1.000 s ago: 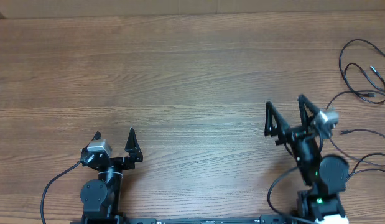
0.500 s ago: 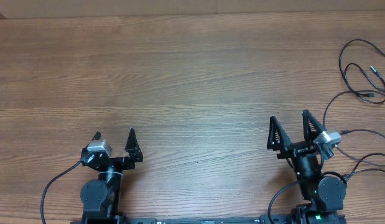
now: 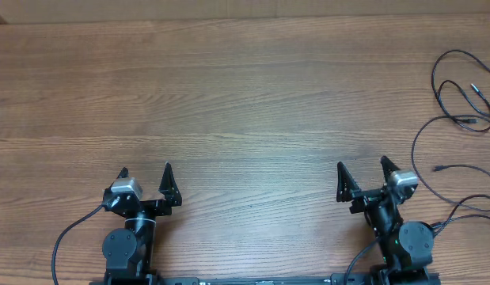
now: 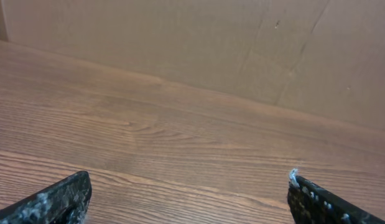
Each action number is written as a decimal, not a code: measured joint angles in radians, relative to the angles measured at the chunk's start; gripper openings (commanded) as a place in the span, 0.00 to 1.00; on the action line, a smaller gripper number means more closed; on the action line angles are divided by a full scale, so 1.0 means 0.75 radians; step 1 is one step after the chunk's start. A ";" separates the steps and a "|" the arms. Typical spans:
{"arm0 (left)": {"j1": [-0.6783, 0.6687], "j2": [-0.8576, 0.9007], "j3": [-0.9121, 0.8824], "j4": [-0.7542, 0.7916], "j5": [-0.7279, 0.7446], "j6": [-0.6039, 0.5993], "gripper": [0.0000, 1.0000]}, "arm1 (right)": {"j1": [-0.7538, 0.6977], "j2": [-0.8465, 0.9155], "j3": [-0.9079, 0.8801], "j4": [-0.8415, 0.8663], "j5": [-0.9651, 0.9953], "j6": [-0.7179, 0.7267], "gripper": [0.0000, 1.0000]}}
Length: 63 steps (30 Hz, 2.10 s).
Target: Untangle cables
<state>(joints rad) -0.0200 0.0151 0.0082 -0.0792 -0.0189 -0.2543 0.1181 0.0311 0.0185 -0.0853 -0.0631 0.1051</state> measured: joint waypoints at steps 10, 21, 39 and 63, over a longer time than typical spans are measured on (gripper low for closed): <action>0.000 0.000 0.000 0.000 0.000 0.000 1.00 | -0.035 -0.024 0.000 -0.007 0.018 -0.308 1.00; 0.000 0.000 0.000 0.000 0.000 0.000 1.00 | -0.098 -0.024 0.000 -0.007 0.039 -0.300 1.00; 0.000 0.000 0.000 0.000 0.000 0.000 1.00 | -0.100 -0.024 0.000 -0.006 0.041 -0.249 1.00; 0.000 0.000 0.000 0.000 0.000 0.000 1.00 | -0.099 -0.024 0.000 -0.006 0.040 -0.249 1.00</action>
<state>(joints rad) -0.0200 0.0151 0.0082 -0.0792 -0.0189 -0.2543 0.0437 0.0128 0.0185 -0.0898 -0.0330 -0.0818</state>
